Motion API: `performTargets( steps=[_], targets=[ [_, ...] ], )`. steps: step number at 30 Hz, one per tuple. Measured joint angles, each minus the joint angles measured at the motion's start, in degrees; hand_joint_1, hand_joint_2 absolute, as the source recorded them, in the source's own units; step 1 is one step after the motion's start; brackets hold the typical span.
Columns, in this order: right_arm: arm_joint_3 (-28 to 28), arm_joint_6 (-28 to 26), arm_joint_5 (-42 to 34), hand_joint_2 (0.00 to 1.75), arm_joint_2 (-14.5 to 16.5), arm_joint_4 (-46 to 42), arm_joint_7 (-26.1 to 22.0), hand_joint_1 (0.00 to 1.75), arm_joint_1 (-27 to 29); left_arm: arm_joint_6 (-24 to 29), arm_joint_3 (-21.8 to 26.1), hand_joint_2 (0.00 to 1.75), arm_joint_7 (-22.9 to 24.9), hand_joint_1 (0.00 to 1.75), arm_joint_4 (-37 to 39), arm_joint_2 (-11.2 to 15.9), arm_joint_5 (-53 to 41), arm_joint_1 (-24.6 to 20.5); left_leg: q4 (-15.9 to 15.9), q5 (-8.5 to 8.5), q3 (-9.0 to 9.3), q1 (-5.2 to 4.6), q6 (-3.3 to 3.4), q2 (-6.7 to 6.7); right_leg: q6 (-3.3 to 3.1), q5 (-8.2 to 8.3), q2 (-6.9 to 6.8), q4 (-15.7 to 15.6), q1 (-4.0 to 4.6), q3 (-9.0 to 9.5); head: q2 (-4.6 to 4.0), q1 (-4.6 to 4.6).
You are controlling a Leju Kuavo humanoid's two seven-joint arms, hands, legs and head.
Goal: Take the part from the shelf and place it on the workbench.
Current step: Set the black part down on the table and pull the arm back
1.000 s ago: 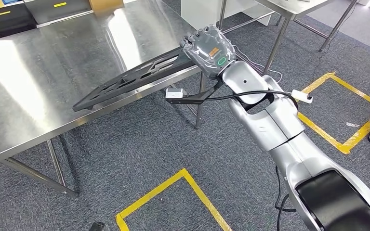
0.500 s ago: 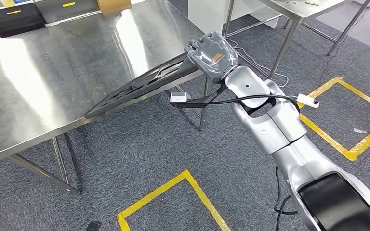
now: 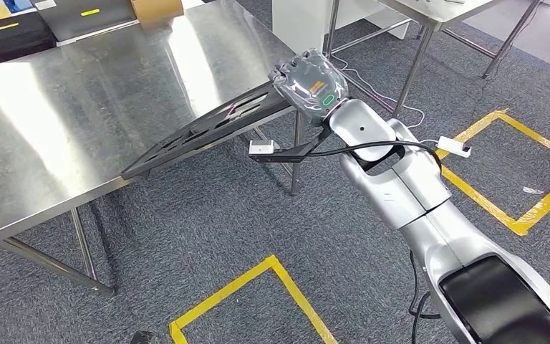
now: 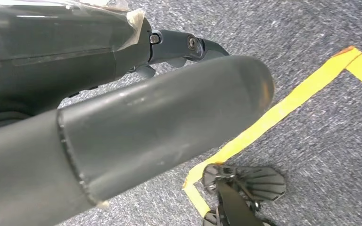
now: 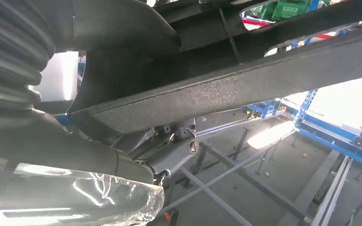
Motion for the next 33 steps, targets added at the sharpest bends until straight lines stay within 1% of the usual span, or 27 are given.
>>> performTargets(
  steps=[1, 3, 5, 6, 7, 9, 10, 11, 12, 13, 14, 15, 16, 18, 19, 20, 21, 22, 24, 25, 26, 27, 28, 29, 30, 31, 33],
  targets=[
    [0.05, 0.00, 0.00, 1.75, -0.03, 0.03, 0.00, 1.73, -0.02, 0.00, 0.00, 0.00, 0.01, 0.00, 0.00, 0.02, 0.00, -0.03, -1.69, 0.23, 0.83, -0.17, 0.20, 0.10, 0.17, -0.11, -0.01, 0.00, 0.16, -0.02, 0.00, 0.01],
    [0.10, -0.01, -0.01, 1.75, -0.06, 0.07, 0.00, 1.73, -0.04, 0.00, 0.01, 0.00, 0.02, 0.00, 0.00, 0.03, 0.00, -0.05, -2.47, -0.13, 1.17, -0.33, 0.59, 0.05, 0.60, -0.24, -0.09, -0.14, 0.32, -0.04, 0.00, 0.01],
    [0.11, -0.03, -0.03, 1.75, -0.07, 0.08, 0.00, 1.73, -0.06, 0.00, 0.01, 0.00, 0.03, 0.00, 0.00, -0.01, 0.00, -0.03, -2.99, 0.04, 1.62, -0.11, 1.17, -0.06, 0.95, -0.94, -0.13, 0.84, 0.32, -0.52, 0.00, 0.05],
    [0.10, -0.05, -0.04, 1.75, -0.08, 0.08, 0.00, 1.73, -0.10, 0.00, 0.02, 0.00, 0.04, 0.00, 0.00, -0.02, 0.00, -0.06, -3.29, 0.13, 1.90, 0.04, 1.51, -0.10, 0.97, -1.81, -0.10, 2.75, 0.34, -1.43, 0.00, 0.14],
    [0.11, -0.07, -0.05, 1.75, -0.13, 0.10, 0.00, 1.73, -0.09, 0.00, 0.02, 0.00, 0.04, 0.00, 0.00, -0.03, 0.00, -0.09, -3.42, 0.13, 2.09, 0.12, 1.76, -0.14, 0.89, -3.06, -0.06, 5.86, 0.27, -3.08, 0.00, 0.22],
    [0.14, -0.08, -0.09, 1.75, -0.19, 0.25, 0.00, 1.73, 0.05, 0.00, 0.06, 0.00, 0.04, 0.00, 0.00, -0.01, 0.00, -0.12, -3.41, 0.00, 2.18, 0.11, 2.06, -0.27, 0.84, -5.53, -0.01, 13.50, 0.19, -7.28, 0.00, 0.35],
    [0.16, -0.08, -0.10, 1.75, -0.21, 0.34, 0.00, 1.73, 0.15, 0.00, 0.08, 0.00, 0.04, 0.00, 0.00, -0.01, 0.00, -0.11, -3.40, -0.07, 2.23, 0.11, 2.09, -0.38, 1.05, -5.95, -0.01, 15.82, 0.16, -8.82, 0.00, 0.36],
    [0.16, -0.08, -0.11, 1.75, -0.24, 0.41, 0.00, 1.73, 0.22, 0.00, 0.09, 0.00, 0.04, 0.00, 0.00, -0.04, 0.00, -0.10, -3.37, -0.15, 2.30, 0.11, 2.06, -0.50, 1.41, -5.47, -0.02, 16.03, 0.13, -9.28, 0.00, 0.39],
    [0.16, -0.08, -0.10, 1.75, -0.27, 0.45, 0.00, 1.73, 0.25, 0.00, 0.10, 0.00, 0.04, 0.00, 0.00, -0.08, 0.00, -0.09, -3.33, -0.25, 2.42, 0.12, 1.96, -0.65, 1.87, -4.08, -0.02, 13.79, 0.06, -8.52, 0.00, 0.41],
    [0.16, -0.08, -0.10, 1.75, -0.29, 0.47, 0.00, 1.73, 0.24, 0.00, 0.13, 0.00, 0.03, 0.00, 0.00, -0.12, 0.00, -0.10, -3.26, -0.41, 2.55, 0.13, 1.79, -0.79, 2.30, -2.22, -0.02, 9.85, -0.04, -6.85, 0.00, 0.45],
    [0.16, -0.06, -0.10, 1.75, -0.30, 0.49, 0.00, 1.73, 0.21, -0.02, 0.21, 0.00, 0.02, 0.00, 0.00, -0.15, 0.00, -0.11, -3.10, -0.61, 2.61, 0.04, 1.54, -0.93, 2.53, -0.46, -0.01, 5.71, -0.13, -4.94, 0.00, 0.51],
    [0.18, -0.03, -0.10, 1.75, -0.24, 0.50, -0.02, 1.73, 0.19, -0.04, 0.34, 0.00, -0.01, 0.00, 0.00, -0.17, 0.00, -0.12, -2.94, -0.81, 2.62, -0.05, 1.26, -1.03, 2.50, 0.86, 0.01, 2.47, -0.19, -3.40, -0.01, 0.50],
    [0.19, 0.00, -0.11, 1.75, -0.18, 0.51, -0.03, 1.73, 0.16, -0.09, 0.48, 0.00, -0.04, 0.00, 0.00, -0.17, 0.00, -0.10, -2.83, -0.99, 2.59, -0.14, 0.98, -1.08, 2.31, 1.54, 0.03, 0.64, -0.19, -2.52, -0.01, 0.50],
    [0.22, 0.06, -0.14, 1.75, -0.05, 0.54, -0.07, 1.73, 0.10, -0.22, 0.72, 0.00, -0.08, 0.00, 0.00, -0.17, 0.00, -0.03, -2.79, -1.19, 2.57, -0.07, 0.38, -1.12, 1.55, 1.79, 0.06, 0.02, -0.07, -2.19, -0.01, 0.46],
    [0.22, 0.09, -0.15, 1.75, 0.03, 0.54, -0.08, 1.73, 0.04, -0.28, 0.80, 0.00, -0.09, 0.00, 0.00, -0.15, 0.00, 0.00, -2.67, -1.37, 2.55, 0.08, 0.05, -1.06, 1.21, 1.83, 0.07, -0.09, -0.17, -2.10, 0.00, 0.46],
    [0.23, 0.13, -0.16, 1.75, 0.15, 0.54, -0.10, 1.73, -0.06, -0.32, 0.87, 0.00, -0.10, 0.00, 0.00, -0.16, 0.00, 0.01, -2.04, -1.89, 2.33, 0.22, -0.30, -0.96, 0.80, 1.87, 0.07, -0.23, -0.27, -1.95, 0.00, 0.40],
    [0.27, 0.17, -0.16, 1.75, 0.31, 0.54, -0.15, 1.73, -0.17, -0.34, 0.93, 0.00, -0.11, 0.00, 0.00, -0.16, 0.00, 0.00, -0.52, -2.92, 1.68, 0.32, -0.64, -0.85, 0.45, 1.90, 0.06, -0.37, -0.43, -1.78, 0.00, 0.31],
    [0.34, 0.24, -0.17, 1.75, 0.46, 0.54, -0.21, 1.73, -0.24, -0.34, 0.96, 0.00, -0.13, 0.00, 0.00, -0.17, 0.00, 0.00, 2.11, -4.43, 0.45, 0.44, -0.93, -0.73, 0.17, 1.86, 0.06, -0.43, -0.50, -1.63, 0.00, 0.21],
    [0.55, 0.32, -0.21, 1.75, 0.64, 0.58, -0.30, 1.73, -0.30, -0.34, 1.00, 0.00, -0.13, 0.00, 0.00, -0.21, 0.00, 0.02, 9.28, -7.64, -3.25, 0.56, -1.38, -0.63, -0.17, 1.68, 0.07, -0.42, -0.36, -1.51, 0.00, 0.10],
    [0.64, 0.34, -0.23, 1.75, 0.69, 0.62, -0.33, 1.73, -0.29, -0.33, 1.02, 0.00, -0.13, 0.00, 0.00, -0.21, 0.00, 0.04, 11.86, -8.25, -4.80, 0.59, -1.50, -0.58, -0.25, 1.61, 0.07, -0.41, -0.28, -1.43, -0.01, 0.11],
    [0.70, 0.35, -0.25, 1.75, 0.74, 0.66, -0.36, 1.73, -0.28, -0.33, 1.03, 0.00, -0.13, 0.00, 0.00, -0.21, 0.00, 0.05, 12.55, -7.75, -5.44, 0.61, -1.55, -0.51, -0.34, 1.52, 0.07, -0.40, -0.24, -1.32, -0.01, 0.09],
    [0.74, 0.35, -0.26, 1.75, 0.79, 0.69, -0.39, 1.73, -0.27, -0.33, 1.04, 0.00, -0.13, 0.00, 0.00, -0.20, 0.00, 0.06, 10.86, -6.10, -4.89, 0.63, -1.51, -0.42, -0.37, 1.41, 0.08, -0.39, -0.22, -1.13, -0.01, 0.10],
    [0.77, 0.35, -0.26, 1.75, 0.84, 0.70, -0.41, 1.73, -0.29, -0.33, 1.05, 0.00, -0.14, 0.00, 0.00, -0.18, 0.00, 0.05, 7.24, -3.80, -3.26, 0.64, -1.40, -0.30, -0.36, 1.27, 0.09, -0.39, -0.22, -0.88, -0.01, 0.09],
    [0.79, 0.35, -0.27, 1.75, 0.89, 0.71, -0.43, 1.73, -0.31, -0.33, 1.05, 0.00, -0.14, 0.00, 0.00, -0.15, 0.00, 0.03, 3.18, -1.96, -1.23, 0.64, -1.20, -0.18, -0.28, 1.11, 0.10, -0.41, -0.20, -0.63, 0.00, 0.10],
    [0.80, 0.35, -0.27, 1.75, 0.91, 0.72, -0.44, 1.73, -0.37, -0.33, 1.05, 0.00, -0.15, 0.00, 0.00, -0.12, 0.00, 0.01, -0.16, -0.69, 0.46, 0.51, -0.92, -0.13, -0.11, 0.95, 0.11, -0.42, -0.08, -0.47, 0.00, 0.13],
    [0.81, 0.35, -0.27, 1.75, 0.94, 0.73, -0.44, 1.73, -0.41, -0.33, 1.05, 0.00, -0.16, 0.00, 0.00, -0.09, 0.00, -0.01, -2.12, -0.22, 1.49, 0.34, -0.60, -0.10, 0.08, 0.82, 0.12, -0.44, 0.02, -0.39, 0.00, 0.11],
    [0.85, 0.35, -0.30, 1.75, 0.96, 0.76, -0.44, 1.73, -0.49, -0.33, 1.06, 0.00, -0.19, 0.00, 0.00, -0.02, 0.00, 0.00, -2.91, -0.40, 1.92, -0.07, 0.13, -0.19, 0.63, 0.71, 0.10, -0.65, 0.12, -0.30, 0.00, 0.10]
  ],
)
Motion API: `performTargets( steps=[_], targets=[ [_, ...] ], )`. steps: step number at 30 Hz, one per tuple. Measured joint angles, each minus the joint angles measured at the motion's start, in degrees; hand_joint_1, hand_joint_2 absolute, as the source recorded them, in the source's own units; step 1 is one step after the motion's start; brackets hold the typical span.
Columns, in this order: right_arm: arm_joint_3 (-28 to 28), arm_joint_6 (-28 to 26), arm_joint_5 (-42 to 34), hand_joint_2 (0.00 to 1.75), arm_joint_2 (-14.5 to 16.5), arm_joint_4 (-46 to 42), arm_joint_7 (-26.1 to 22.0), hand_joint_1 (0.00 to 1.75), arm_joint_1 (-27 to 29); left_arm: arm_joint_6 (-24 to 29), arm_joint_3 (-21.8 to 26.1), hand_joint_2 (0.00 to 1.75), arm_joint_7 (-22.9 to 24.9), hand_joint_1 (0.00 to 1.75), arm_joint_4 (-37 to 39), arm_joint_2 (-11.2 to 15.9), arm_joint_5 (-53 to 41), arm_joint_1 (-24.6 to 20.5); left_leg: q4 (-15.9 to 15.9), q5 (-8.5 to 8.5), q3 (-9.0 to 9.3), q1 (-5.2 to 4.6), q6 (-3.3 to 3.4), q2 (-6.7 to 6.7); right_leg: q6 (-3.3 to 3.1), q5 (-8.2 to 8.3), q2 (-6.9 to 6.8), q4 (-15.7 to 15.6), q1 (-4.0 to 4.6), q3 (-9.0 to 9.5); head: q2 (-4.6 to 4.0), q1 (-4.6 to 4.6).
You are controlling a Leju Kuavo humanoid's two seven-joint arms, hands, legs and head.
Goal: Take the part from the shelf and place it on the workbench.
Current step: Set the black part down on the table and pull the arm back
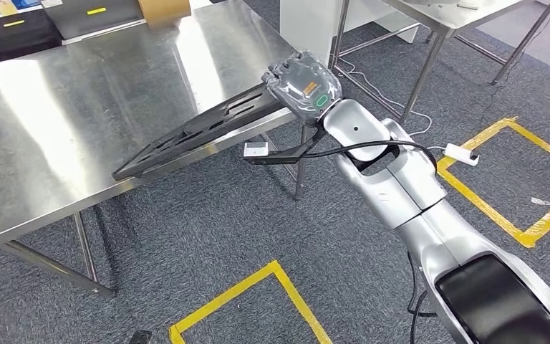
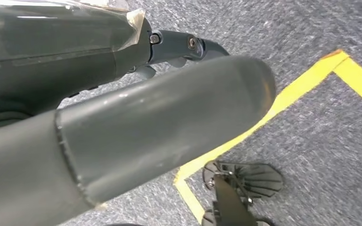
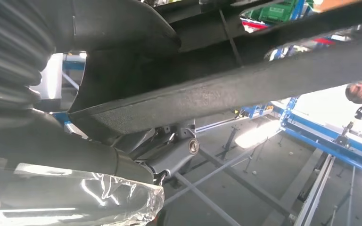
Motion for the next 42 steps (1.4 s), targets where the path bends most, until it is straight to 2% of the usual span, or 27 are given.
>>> performTargets(
  steps=[2, 3, 4, 6, 7, 8, 9, 11, 13, 15, 18, 20, 22, 23, 24, 26, 28, 31, 33, 34, 36, 37, 38, 39, 40, 41, 42],
  targets=[
    [0.02, 0.00, -0.04, 1.75, 0.02, 0.00, 0.01, 1.73, -0.11, 0.00, 0.04, 0.00, -0.02, 0.00, -0.01, 0.01, 0.00, 0.03, -0.84, 0.26, 0.70, 0.19, 0.87, 0.01, 0.55, -0.45, -0.02, 0.36, 0.06, -0.12, 0.00, 0.04],
    [0.02, 0.00, -0.06, 1.75, 0.01, 0.01, 0.01, 1.73, -0.23, 0.00, 0.08, 0.00, -0.02, 0.00, -0.01, -0.01, -0.01, 0.01, -1.34, 0.44, 1.17, 0.32, 1.29, 0.03, 0.62, -1.17, -0.01, 1.81, 0.11, -0.74, 0.00, 0.08],
    [0.04, 0.00, -0.07, 1.75, -0.03, 0.02, 0.01, 1.73, -0.31, 0.00, 0.12, 0.00, -0.03, 0.00, -0.02, -0.01, -0.01, -0.02, -1.76, 0.55, 1.62, 0.46, 1.63, 0.06, 0.59, -2.33, -0.01, 4.51, 0.13, -2.04, 0.00, 0.17],
    [0.14, 0.00, -0.08, 1.75, -0.11, 0.10, 0.00, 1.73, -0.29, 0.00, 0.25, 0.00, -0.03, 0.00, -0.02, 0.01, -0.01, -0.06, -1.84, 0.43, 1.89, 0.39, 1.96, 0.05, 0.46, -5.01, 0.01, 12.29, 0.00, -6.10, 0.00, 0.28],
    [0.18, 0.01, -0.08, 1.75, -0.17, 0.16, 0.01, 1.73, -0.19, 0.00, 0.30, 0.00, -0.03, 0.00, -0.02, 0.01, 0.00, -0.05, -1.83, 0.34, 1.94, 0.37, 2.01, 0.00, 0.63, -5.75, 0.01, 15.32, -0.05, -7.97, 0.00, 0.32],
    [0.21, 0.01, -0.08, 1.75, -0.22, 0.21, 0.01, 1.73, -0.12, 0.00, 0.33, 0.00, -0.03, 0.00, -0.02, -0.01, 0.00, -0.03, -1.81, 0.23, 2.02, 0.35, 1.98, -0.10, 0.98, -5.59, 0.01, 16.32, -0.11, -8.88, 0.00, 0.33],
    [0.21, 0.01, -0.08, 1.75, -0.27, 0.25, 0.01, 1.73, -0.09, 0.00, 0.35, 0.00, -0.04, 0.00, -0.02, -0.03, 0.00, -0.02, -1.78, 0.10, 2.15, 0.34, 1.90, -0.20, 1.45, -4.48, 0.00, 14.87, -0.19, -8.54, 0.00, 0.34],
    [0.22, 0.01, -0.08, 1.75, -0.32, 0.26, 0.00, 1.73, -0.13, -0.01, 0.36, 0.00, -0.04, 0.00, -0.02, -0.09, 0.00, -0.02, -1.62, -0.34, 2.52, 0.33, 1.53, -0.41, 2.25, -0.71, -0.02, 6.64, -0.46, -5.02, -0.01, 0.37],
    [0.25, 0.02, -0.11, 1.75, -0.27, 0.26, 0.00, 1.73, -0.18, -0.17, 0.37, 0.00, -0.04, 0.00, -0.02, -0.12, 0.00, -0.02, -1.26, -0.93, 2.59, 0.12, 0.92, -0.54, 2.10, 1.69, 0.01, 0.42, -0.52, -1.95, -0.01, 0.35],
    [0.27, 0.01, -0.18, 1.75, -0.26, 0.26, 0.01, 1.73, -0.20, -0.37, 0.38, 0.00, -0.05, 0.00, -0.01, -0.12, 0.00, 0.01, -1.10, -1.23, 2.50, 0.07, 0.31, -0.59, 1.34, 2.01, 0.06, -0.55, -0.34, -1.38, 0.00, 0.31],
    [0.28, 0.00, -0.23, 1.75, -0.23, 0.25, 0.02, 1.73, -0.38, -0.38, 0.38, 0.00, -0.09, 0.00, -0.03, -0.13, -0.03, 0.01, 0.38, -2.33, 1.92, 0.41, -0.60, -0.34, 0.09, 1.83, 0.11, -0.85, -0.73, -0.97, -0.01, 0.19],
    [0.35, 0.00, -0.23, 1.75, -0.17, 0.25, 0.02, 1.73, -0.45, -0.42, 0.38, 0.00, -0.22, 0.00, -0.04, -0.14, -0.10, 0.02, 6.24, -5.21, -0.97, 0.58, -1.05, -0.16, -0.69, 1.50, 0.11, -1.00, -0.83, -0.51, -0.01, -0.03],
    [0.49, 0.00, -0.24, 1.75, -0.16, 0.26, 0.02, 1.73, -0.29, -0.44, 0.38, 0.00, -0.33, 0.00, -0.03, -0.09, -0.16, 0.13, 13.76, -7.84, -5.39, 0.70, -1.32, -0.15, -1.08, 1.13, 0.10, -0.98, -0.66, -0.20, -0.01, -0.09],
    [0.56, 0.00, -0.25, 1.75, -0.16, 0.26, 0.02, 1.73, -0.19, -0.44, 0.38, 0.00, -0.36, 0.00, -0.03, -0.08, -0.20, 0.18, 15.49, -7.70, -6.79, 0.75, -1.39, -0.14, -1.13, 0.85, 0.11, -0.98, -0.60, 0.03, -0.01, -0.10],
    [0.62, 0.00, -0.25, 1.75, -0.17, 0.26, 0.02, 1.73, -0.11, -0.45, 0.38, 0.00, -0.37, 0.00, -0.02, -0.07, -0.22, 0.22, 14.89, -6.31, -6.99, 0.80, -1.38, -0.12, -1.10, 0.48, 0.13, -0.97, -0.57, 0.39, -0.01, -0.10],
    [0.69, -0.01, -0.22, 1.75, -0.22, 0.26, 0.02, 1.73, -0.05, -0.59, 0.38, 0.00, -0.52, 0.00, -0.02, -0.03, -0.34, 0.26, 7.76, -1.41, -4.14, 0.88, -1.14, 0.14, -0.87, -0.47, 0.16, -1.03, -0.55, 1.46, -0.01, -0.11],
    [0.70, -0.10, -0.10, 1.75, -0.41, 0.30, 0.03, 1.73, -0.07, -0.89, 0.38, 0.00, -0.86, 0.00, -0.03, -0.01, -0.55, 0.21, 0.96, 0.63, -0.69, 0.62, -0.63, 0.56, -0.28, -1.33, 0.15, -1.18, -0.28, 2.32, 0.00, -0.06],
    [0.70, -0.42, -0.02, 1.75, -0.79, 0.36, 0.08, 1.73, 0.05, -1.08, 0.39, 0.00, -1.33, 0.00, -0.03, 0.01, -0.80, 0.25, -1.19, -0.83, 1.01, 0.21, 0.88, 0.59, 1.00, -1.66, 0.12, -0.99, 0.06, 3.42, 0.00, -0.05],
    [0.68, -0.63, -0.01, 1.75, -0.98, 0.40, 0.09, 1.73, 0.09, -1.05, 0.42, 0.00, -1.52, 0.00, -0.04, 0.04, -0.91, 0.38, -1.65, -1.47, 2.66, 0.25, 1.83, 0.39, 1.58, -1.57, 0.10, 1.51, 0.13, 2.64, 0.00, 0.13],
    [0.68, -0.70, 0.00, 1.75, -1.09, 0.45, 0.08, 1.73, 0.08, -1.04, 0.45, 0.00, -1.58, 0.00, -0.04, 0.05, -0.96, 0.38, -1.74, -1.89, 3.68, 0.27, 2.19, 0.27, 1.68, -1.50, 0.09, 4.36, 0.06, 0.91, 0.00, 0.20],
    [0.70, -0.74, 0.03, 1.75, -1.27, 0.60, 0.07, 1.73, 0.27, -1.03, 0.60, 0.00, -1.63, 0.00, -0.04, 0.11, -1.08, 0.34, -1.82, -3.24, 5.39, 0.24, 2.62, 0.10, 1.66, -2.20, 0.08, 12.19, -0.07, -4.78, 0.00, 0.27],
    [0.71, -0.74, 0.03, 1.75, -1.34, 0.68, 0.05, 1.73, 0.46, -1.03, 0.72, 0.00, -1.64, 0.00, -0.04, 0.11, -1.13, 0.34, -1.83, -4.09, 6.32, 0.24, 2.70, -0.04, 1.59, -3.42, 0.09, 15.26, -0.11, -7.70, -0.01, 0.27],
    [0.72, -0.74, 0.04, 1.75, -1.39, 0.77, 0.05, 1.73, 0.63, -1.03, 0.83, 0.00, -1.65, 0.00, -0.04, 0.08, -1.17, 0.39, -1.83, -5.00, 7.37, 0.24, 2.69, -0.22, 1.51, -4.99, 0.09, 16.58, -0.14, -9.92, -0.01, 0.27],
    [0.72, -0.74, 0.06, 1.75, -1.46, 0.86, 0.05, 1.73, 0.73, -1.03, 0.93, 0.00, -1.65, 0.00, -0.04, 0.02, -1.21, 0.47, -1.84, -6.01, 8.61, 0.25, 2.63, -0.46, 1.47, -6.35, 0.09, 16.02, -0.14, -11.25, -0.01, 0.30],
    [0.72, -0.74, 0.08, 1.75, -1.53, 0.95, 0.05, 1.73, 0.76, -1.03, 1.00, 0.00, -1.65, 0.00, -0.04, -0.06, -1.23, 0.54, -1.86, -7.12, 10.00, 0.27, 2.51, -0.71, 1.58, -6.73, 0.08, 13.72, -0.14, -11.76, -0.01, 0.32],
    [0.72, -0.74, 0.09, 1.75, -1.66, 1.05, 0.05, 1.73, 0.79, -1.02, 1.08, 0.00, -1.65, 0.00, -0.04, -0.13, -1.25, 0.60, -1.91, -8.34, 11.46, 0.28, 2.34, -0.88, 2.03, -5.02, 0.05, 10.04, -0.12, -11.73, -0.01, 0.38],
    [0.74, -0.74, 0.04, 1.75, -1.78, 1.21, 0.04, 1.73, 0.87, -1.02, 1.16, 0.00, -1.64, 0.00, 0.00, -0.22, -1.26, 0.66, -1.90, -9.65, 12.77, 0.22, 2.15, -1.00, 2.80, -1.01, -0.02, 5.76, 0.00, -11.38, -0.01, 0.50]
  ],
)
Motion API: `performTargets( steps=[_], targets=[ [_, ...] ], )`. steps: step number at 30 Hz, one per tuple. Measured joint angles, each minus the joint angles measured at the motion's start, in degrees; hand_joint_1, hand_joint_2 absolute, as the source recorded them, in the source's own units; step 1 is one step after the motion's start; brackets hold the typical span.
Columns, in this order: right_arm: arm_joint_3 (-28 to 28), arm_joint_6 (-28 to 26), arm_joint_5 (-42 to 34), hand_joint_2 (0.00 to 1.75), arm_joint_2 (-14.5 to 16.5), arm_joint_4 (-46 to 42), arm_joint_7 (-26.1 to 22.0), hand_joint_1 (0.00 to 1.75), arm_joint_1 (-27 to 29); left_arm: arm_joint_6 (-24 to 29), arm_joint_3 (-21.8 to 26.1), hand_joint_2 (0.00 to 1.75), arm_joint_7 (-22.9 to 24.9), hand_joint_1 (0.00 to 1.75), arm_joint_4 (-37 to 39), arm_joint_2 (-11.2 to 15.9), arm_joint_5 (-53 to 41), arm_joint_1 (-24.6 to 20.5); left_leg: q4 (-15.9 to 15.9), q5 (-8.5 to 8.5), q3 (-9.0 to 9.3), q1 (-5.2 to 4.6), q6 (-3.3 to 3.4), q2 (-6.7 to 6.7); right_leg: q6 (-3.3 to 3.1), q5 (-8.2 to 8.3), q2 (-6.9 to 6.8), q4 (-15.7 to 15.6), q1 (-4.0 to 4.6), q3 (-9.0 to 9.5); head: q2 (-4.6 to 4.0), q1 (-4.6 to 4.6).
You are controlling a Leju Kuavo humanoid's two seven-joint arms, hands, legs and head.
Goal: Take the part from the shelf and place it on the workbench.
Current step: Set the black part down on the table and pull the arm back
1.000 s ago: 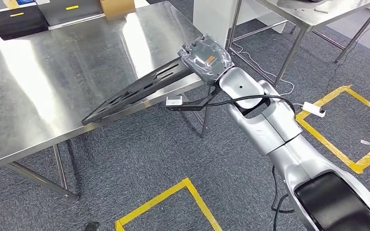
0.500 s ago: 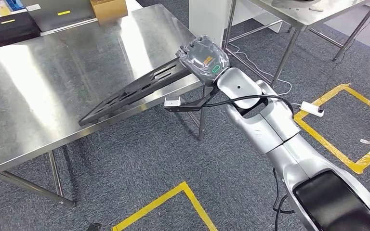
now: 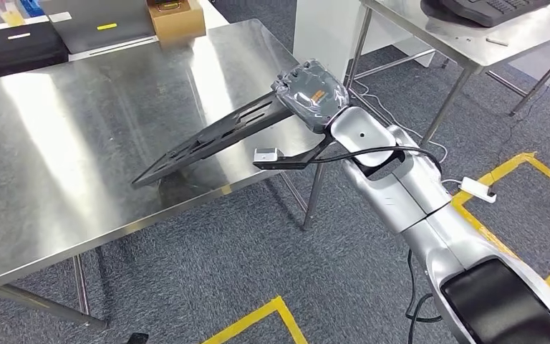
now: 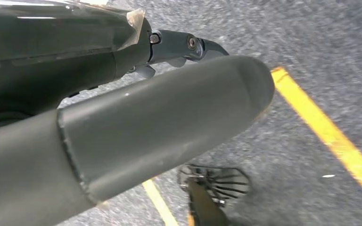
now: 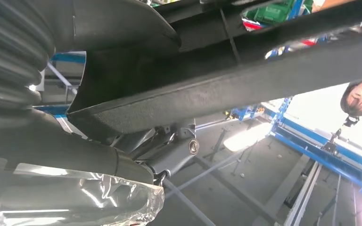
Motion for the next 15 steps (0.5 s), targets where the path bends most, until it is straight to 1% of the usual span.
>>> performTargets(
  steps=[1, 2, 3, 4, 5, 6, 7, 8, 9, 10, 11, 12, 13, 14, 15],
  targets=[
    [0.02, -0.02, -0.21, 1.75, -0.11, 0.15, -0.02, 1.73, 0.10, 0.01, 0.08, 0.00, 0.02, 0.00, 0.03, -0.07, -0.01, 0.06, -0.27, -1.27, 1.15, -0.08, -0.24, -0.09, 0.37, 4.28, -0.16, -3.36, 0.13, 0.64, -0.01, 0.12],
    [0.01, -0.02, -0.64, 1.75, -0.12, 0.27, -0.08, 1.73, 0.25, 0.03, 0.16, 0.00, 0.05, 0.00, 0.05, -0.13, -0.02, 0.09, -0.81, -2.29, 2.19, -0.14, -0.56, -0.14, 0.36, 8.06, -0.22, -5.48, 0.44, 1.30, -0.02, 0.22],
    [-0.11, -0.02, -1.19, 1.75, -0.06, 0.35, -0.18, 1.73, 0.35, 0.05, 0.20, 0.00, 0.05, 0.00, 0.05, -0.17, -0.03, 0.12, -1.25, -2.74, 3.22, -0.24, -0.92, -0.16, -0.29, 10.14, -0.29, -6.27, 0.57, 1.95, -0.03, 0.25],
    [-0.32, -0.03, -1.72, 1.75, 0.07, 0.34, -0.28, 1.73, 0.33, 0.12, 0.22, 0.00, 0.02, 0.00, 0.02, -0.17, -0.05, 0.11, -1.31, -2.48, 3.93, -0.26, -1.30, -0.18, -1.29, 10.16, -0.34, -6.05, 0.55, 2.67, -0.03, 0.21],
    [-0.52, -0.02, -2.05, 1.75, 0.22, 0.30, -0.37, 1.73, 0.29, 0.24, 0.25, 0.00, -0.09, 0.00, -0.01, -0.17, -0.07, 0.05, -0.10, -1.51, 3.81, -0.23, -1.62, -0.11, -2.20, 9.77, -0.27, -6.19, 0.39, 3.40, -0.03, 0.16],
    [-0.69, -0.03, -2.13, 1.75, 0.30, 0.28, -0.41, 1.73, 0.24, 0.35, 0.26, 0.00, -0.28, 0.00, -0.03, -0.17, -0.09, -0.01, 2.66, -0.05, 2.66, -0.21, -1.81, 0.02, -3.05, 9.27, -0.27, -6.63, 0.07, 4.32, -0.02, 0.03],
    [-0.72, -0.07, -2.01, 1.75, 0.37, 0.29, -0.40, 1.73, 0.30, 0.46, 0.27, 0.00, -0.46, 0.00, -0.03, -0.19, -0.10, -0.08, 6.25, 1.03, 0.41, -0.15, -1.87, 0.14, -3.63, 8.69, -0.25, -7.20, -0.08, 5.40, -0.02, -0.05],
    [-0.65, -0.10, -1.77, 1.75, 0.41, 0.34, -0.35, 1.73, 0.53, 0.51, 0.30, 0.00, -0.64, 0.00, -0.03, -0.20, -0.11, -0.10, 9.92, 1.10, -2.34, -0.09, -1.88, 0.27, -4.14, 7.97, -0.20, -7.91, -0.15, 6.58, -0.02, -0.17],
    [-0.56, -0.16, -1.51, 1.75, 0.42, 0.42, -0.26, 1.73, 0.90, 0.51, 0.34, 0.00, -0.76, 0.00, -0.02, -0.21, -0.13, -0.08, 12.65, -0.32, -5.04, -0.06, -1.89, 0.35, -4.39, 7.22, -0.18, -8.47, -0.09, 7.83, -0.02, -0.28],
    [-0.46, -0.22, -1.22, 1.75, 0.43, 0.51, -0.15, 1.73, 1.30, 0.51, 0.43, 0.00, -0.82, 0.00, -0.01, -0.21, -0.16, -0.03, 14.05, -3.01, -7.45, -0.02, -1.94, 0.38, -4.41, 6.41, -0.18, -8.89, -0.06, 9.02, -0.02, -0.27],
    [-0.39, -0.28, -0.94, 1.75, 0.43, 0.59, -0.03, 1.73, 1.66, 0.51, 0.53, 0.00, -0.85, 0.00, 0.01, -0.21, -0.25, 0.05, 14.31, -5.97, -9.51, 0.02, -2.03, 0.41, -4.38, 5.53, -0.18, -9.16, -0.03, 10.19, -0.02, -0.30],
    [-0.31, -0.33, -0.71, 1.75, 0.43, 0.66, 0.06, 1.73, 1.91, 0.51, 0.63, 0.00, -0.86, 0.00, 0.02, -0.21, -0.36, 0.15, 13.47, -8.01, -11.19, 0.10, -2.18, 0.45, -4.31, 4.64, -0.20, -9.28, -0.02, 11.32, -0.02, -0.30],
    [-0.22, -0.36, -0.56, 1.75, 0.44, 0.70, 0.10, 1.73, 2.05, 0.51, 0.74, 0.00, -0.86, 0.00, 0.02, -0.21, -0.47, 0.24, 11.75, -7.98, -12.45, 0.19, -2.39, 0.61, -4.18, 3.75, -0.24, -9.30, 0.00, 12.36, -0.02, -0.30],
    [-0.13, -0.37, -0.46, 1.75, 0.46, 0.73, 0.13, 1.73, 2.11, 0.51, 0.85, 0.00, -0.86, 0.00, 0.03, -0.22, -0.56, 0.33, 8.96, -5.09, -13.29, 0.30, -2.60, 1.10, -4.01, 2.84, -0.34, -9.28, 0.04, 13.40, -0.02, -0.33],
    [-0.04, -0.39, -0.40, 1.75, 0.45, 0.77, 0.13, 1.73, 2.15, 0.50, 0.96, 0.00, -0.86, 0.00, 0.07, -0.27, -0.60, 0.42, 5.49, 0.38, -13.83, 0.37, -2.70, 2.17, -3.78, 1.96, -0.47, -9.23, 0.19, 14.27, -0.02, -0.36]
  ],
)
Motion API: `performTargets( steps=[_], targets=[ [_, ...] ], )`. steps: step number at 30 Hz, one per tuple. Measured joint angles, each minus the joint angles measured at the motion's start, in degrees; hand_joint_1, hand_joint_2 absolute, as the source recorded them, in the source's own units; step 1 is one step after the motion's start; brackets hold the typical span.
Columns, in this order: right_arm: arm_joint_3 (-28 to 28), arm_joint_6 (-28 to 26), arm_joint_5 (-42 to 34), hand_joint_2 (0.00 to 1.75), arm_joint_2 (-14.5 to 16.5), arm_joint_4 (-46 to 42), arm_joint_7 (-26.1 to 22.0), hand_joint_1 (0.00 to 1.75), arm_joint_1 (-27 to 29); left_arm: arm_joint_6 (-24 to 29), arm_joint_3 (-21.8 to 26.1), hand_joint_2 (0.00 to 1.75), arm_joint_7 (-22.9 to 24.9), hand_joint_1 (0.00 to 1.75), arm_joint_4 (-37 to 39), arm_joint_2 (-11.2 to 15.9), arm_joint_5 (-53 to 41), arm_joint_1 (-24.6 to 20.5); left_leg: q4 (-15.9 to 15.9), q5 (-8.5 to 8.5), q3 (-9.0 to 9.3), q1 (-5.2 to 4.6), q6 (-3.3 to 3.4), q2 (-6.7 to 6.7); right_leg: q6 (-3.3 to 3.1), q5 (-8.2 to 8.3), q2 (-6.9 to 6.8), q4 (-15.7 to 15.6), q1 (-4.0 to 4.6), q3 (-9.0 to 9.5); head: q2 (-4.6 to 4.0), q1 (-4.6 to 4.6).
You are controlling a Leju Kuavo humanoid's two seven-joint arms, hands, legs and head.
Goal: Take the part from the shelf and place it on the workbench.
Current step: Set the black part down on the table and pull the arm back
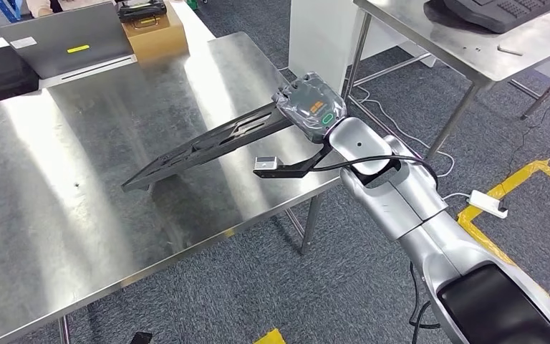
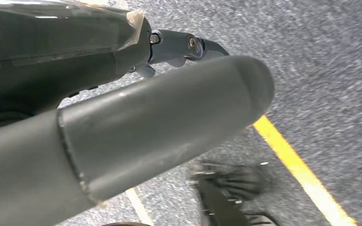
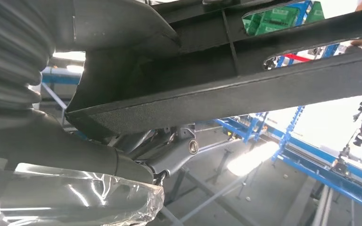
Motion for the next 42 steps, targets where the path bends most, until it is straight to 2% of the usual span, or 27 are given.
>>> performTargets(
  steps=[1, 2, 3, 6, 8, 11, 12, 13, 14, 16, 17, 19, 21, 22, 24, 26, 27, 28, 29, 30, 32, 33, 34, 36, 38, 39, 42],
  targets=[
    [0.09, -0.03, 0.03, 1.75, 0.01, 0.05, 0.01, 1.73, 0.01, -0.01, 0.10, 0.00, 0.01, 0.00, 0.06, -0.03, -0.02, -0.01, -2.90, 5.27, -0.27, -0.03, 0.11, 1.12, 0.28, -0.79, -0.16, 0.17, 0.19, 0.75, 0.00, 0.02],
    [0.13, -0.08, 0.06, 1.75, -0.01, 0.10, 0.03, 1.73, -0.10, -0.01, 0.17, 0.00, 0.00, 0.00, 0.12, -0.06, -0.02, -0.07, -4.85, 9.49, -0.29, -0.18, 0.42, 1.83, 0.63, -1.47, -0.37, 0.27, 0.43, 1.20, 0.00, 0.12],
    [0.13, -0.16, 0.08, 1.75, -0.05, 0.13, 0.07, 1.73, -0.27, -0.01, 0.20, 0.00, -0.01, 0.00, 0.17, -0.09, -0.02, -0.16, -5.66, 11.71, -0.28, -0.41, 0.82, 2.11, 1.03, -2.00, -0.61, 0.35, 0.65, 1.41, 0.00, 0.21],
    [0.02, -0.37, 0.09, 1.75, -0.01, 0.04, 0.16, 1.73, -0.90, 0.00, 0.23, 0.00, -0.07, 0.00, 0.19, -0.08, -0.02, -0.42, -5.98, 11.70, 0.58, -0.66, 1.86, 0.53, 2.17, -3.54, -1.23, 1.04, 0.74, 1.38, 0.00, 0.37],
    [-0.02, -0.44, 0.08, 1.75, -0.11, 0.00, 0.19, 1.73, -0.99, 0.01, 0.27, 0.00, -0.10, 0.00, 0.18, -0.03, -0.02, -0.56, -6.47, 11.52, 1.35, -0.45, 2.51, -0.28, 2.31, -5.19, -0.73, 4.59, 0.50, -0.21, 0.00, 0.35],
    [0.01, -0.45, 0.08, 1.75, -0.36, 0.08, 0.22, 1.73, -0.52, 0.00, 0.36, 0.00, -0.11, 0.00, 0.17, 0.11, -0.02, -0.74, -6.49, 11.02, 1.85, -0.41, 3.10, -1.59, 2.51, -8.29, -0.07, 15.22, -0.05, -6.15, 0.00, 0.39],
    [0.02, -0.45, 0.10, 1.75, -0.43, 0.13, 0.22, 1.73, -0.22, 0.00, 0.41, 0.00, -0.11, 0.00, 0.18, 0.12, -0.03, -0.74, -6.48, 10.81, 2.08, -0.41, 3.15, -2.22, 2.81, -8.87, 0.00, 18.34, -0.20, -8.32, 0.00, 0.40],
    [0.02, -0.45, 0.14, 1.75, -0.51, 0.17, 0.22, 1.73, 0.01, 0.00, 0.47, 0.00, -0.14, 0.00, 0.18, 0.11, -0.04, -0.71, -6.45, 10.57, 2.36, -0.41, 3.11, -2.90, 3.23, -8.55, 0.08, 19.61, -0.31, -9.69, 0.00, 0.41],
    [0.03, -0.44, 0.24, 1.75, -0.59, 0.19, 0.22, 1.73, 0.12, -0.01, 0.53, 0.00, -0.23, 0.00, 0.19, 0.09, -0.05, -0.66, -6.40, 10.30, 2.70, -0.41, 2.99, -3.65, 3.74, -7.15, 0.19, 18.56, -0.45, -10.01, 0.00, 0.41],
    [0.05, -0.44, 0.49, 1.75, -0.72, 0.20, 0.22, 1.73, -0.11, -0.05, 0.66, 0.00, -0.64, 0.00, 0.19, 0.00, -0.08, -0.62, -6.23, 9.75, 3.27, -0.38, 2.63, -4.93, 4.54, -2.34, 1.33, 10.61, -0.69, -7.73, 0.00, 0.44],
    [0.08, -0.43, 0.65, 1.75, -0.77, 0.21, 0.22, 1.73, -0.31, -0.07, 0.69, 0.00, -0.91, 0.00, 0.19, -0.04, -0.11, -0.67, -5.92, 9.40, 3.35, -0.46, 2.34, -5.55, 4.55, -0.25, 2.29, 6.37, -0.81, -6.21, 0.00, 0.41],
    [0.24, -0.39, 0.94, 1.75, -0.74, 0.25, 0.22, 1.73, -0.52, -0.02, 0.74, 0.00, -1.28, 0.00, 0.19, -0.05, -0.29, -0.75, -5.45, 8.84, 3.16, -0.49, 1.70, -6.58, 3.82, 1.54, 3.49, 2.05, -0.85, -4.46, 0.00, 0.33],
    [0.42, -0.36, 1.17, 1.75, -0.53, 0.22, 0.25, 1.73, -0.64, 0.06, 0.76, 0.00, -1.36, 0.00, 0.19, 0.06, -0.51, -0.67, -5.34, 8.53, 2.96, -0.31, 1.05, -7.39, 2.78, 1.46, 2.69, 1.85, -1.03, -4.11, 0.00, 0.27],
    [0.45, -0.34, 1.26, 1.75, -0.41, 0.19, 0.29, 1.73, -0.76, 0.09, 0.77, 0.00, -1.34, 0.00, 0.19, 0.11, -0.60, -0.61, -5.01, 8.19, 2.81, -0.26, 0.73, -7.02, 2.30, 1.46, 2.28, 1.70, -1.20, -3.95, 0.00, 0.23],
    [0.49, -0.28, 1.42, 1.75, -0.14, 0.12, 0.35, 1.73, -1.05, 0.13, 0.79, 0.00, -1.30, 0.00, 0.19, 0.22, -0.71, -0.68, -1.38, 5.91, 1.16, -0.26, 0.09, -4.74, 1.33, 1.40, 1.35, 1.30, -1.61, -3.48, 0.00, -0.11],
    [0.53, -0.09, 1.53, 1.75, -0.07, 0.10, 0.36, 1.73, -1.17, 0.10, 0.81, 0.00, -1.33, 0.00, 0.19, 0.18, -0.79, -0.85, 6.27, 2.37, -2.73, -0.05, -0.52, -2.33, 0.65, 1.11, 0.36, 1.32, -1.36, -3.15, 0.00, -0.43],
    [0.60, 0.04, 1.57, 1.75, -0.06, 0.10, 0.35, 1.73, -1.13, 0.08, 0.83, 0.00, -1.36, 0.00, 0.19, 0.19, -0.84, -0.87, 9.65, 1.31, -4.64, 0.13, -0.79, -1.89, 0.49, 0.97, -0.14, 1.35, -1.27, -3.02, 0.00, -0.44],
    [0.70, 0.15, 1.60, 1.75, -0.03, 0.10, 0.34, 1.73, -1.06, 0.06, 0.87, 0.00, -1.40, 0.00, 0.19, 0.19, -0.92, -0.85, 11.24, 1.34, -5.73, 0.31, -1.04, -1.67, 0.41, 0.84, -0.65, 1.39, -1.24, -2.91, 0.00, -0.43],
    [0.82, 0.22, 1.62, 1.75, 0.02, 0.10, 0.33, 1.73, -0.99, 0.05, 0.92, 0.00, -1.45, 0.00, 0.19, 0.23, -1.01, -0.83, 10.53, 2.53, -5.64, 0.48, -1.24, -1.43, 0.44, 0.67, -1.13, 1.44, -1.25, -2.76, 0.00, -0.46],
    [0.93, 0.25, 1.63, 1.75, 0.09, 0.10, 0.32, 1.73, -0.94, 0.05, 0.98, 0.00, -1.53, 0.00, 0.19, 0.28, -1.10, -0.83, 7.61, 4.58, -4.34, 0.63, -1.37, -0.91, 0.56, 0.46, -1.58, 1.54, -1.28, -2.57, 0.00, -0.45],
    [1.05, 0.24, 1.66, 1.75, 0.22, 0.10, 0.31, 1.73, -0.94, 0.05, 1.05, 0.00, -1.86, 0.00, 0.19, 0.42, -1.23, -0.92, -0.35, 8.35, -0.33, 0.63, -1.38, 1.18, 1.14, -0.12, -2.37, 1.89, -1.08, -2.19, 0.00, -0.54],
    [1.08, 0.23, 1.67, 1.75, 0.26, 0.10, 0.31, 1.73, -0.96, 0.05, 1.07, 0.00, -2.16, 0.00, 0.19, 0.45, -1.27, -0.99, -3.01, 9.22, 1.04, 0.49, -1.12, 1.86, 1.48, -0.38, -2.72, 2.05, -0.88, -2.06, 0.00, -0.50],
    [1.10, 0.22, 1.68, 1.75, 0.28, 0.11, 0.31, 1.73, -0.96, 0.05, 1.09, 0.00, -2.69, 0.00, 0.18, 0.47, -1.27, -1.04, -4.22, 9.37, 1.62, 0.30, -0.74, 2.11, 1.79, -0.59, -3.08, 2.15, -0.65, -1.96, 0.00, -0.47],
    [1.16, 0.22, 1.69, 1.75, 0.30, 0.12, 0.31, 1.73, -0.91, 0.03, 1.31, 0.00, -4.85, 0.00, 0.16, 0.46, -1.04, -1.02, -4.37, 9.29, 1.57, -0.03, 0.25, 1.03, 2.40, -0.81, -3.88, 2.10, -0.42, -1.71, 0.00, -0.32],
    [1.20, 0.23, 1.68, 1.75, 0.20, 0.12, 0.18, 1.73, -0.88, -0.43, 1.92, 0.00, -8.35, 0.00, 0.14, 0.34, -0.28, -0.98, -4.69, 9.62, 1.78, -0.05, 1.20, 0.06, 2.82, -1.73, -3.16, 3.34, -0.53, -2.22, 0.00, -0.31],
    [1.20, 0.22, 1.67, 1.75, 0.05, 0.12, 0.06, 1.73, -0.85, -0.76, 2.33, 0.00, -10.14, 0.00, 0.10, 0.30, 0.20, -1.02, -4.87, 9.78, 1.91, 0.01, 1.62, -0.39, 2.78, -2.86, -2.23, 5.48, -0.61, -3.24, 0.00, -0.25],
    [1.21, 0.21, 1.64, 1.75, -0.60, 0.19, -0.38, 1.73, -0.18, 0.24, 3.52, 0.00, -15.67, 0.00, -0.08, 0.23, 0.83, -1.08, -4.93, 9.85, 1.90, 0.02, 2.23, -1.90, 2.26, -7.41, -0.14, 17.30, -0.69, -9.10, 0.00, -0.05]
  ],
)
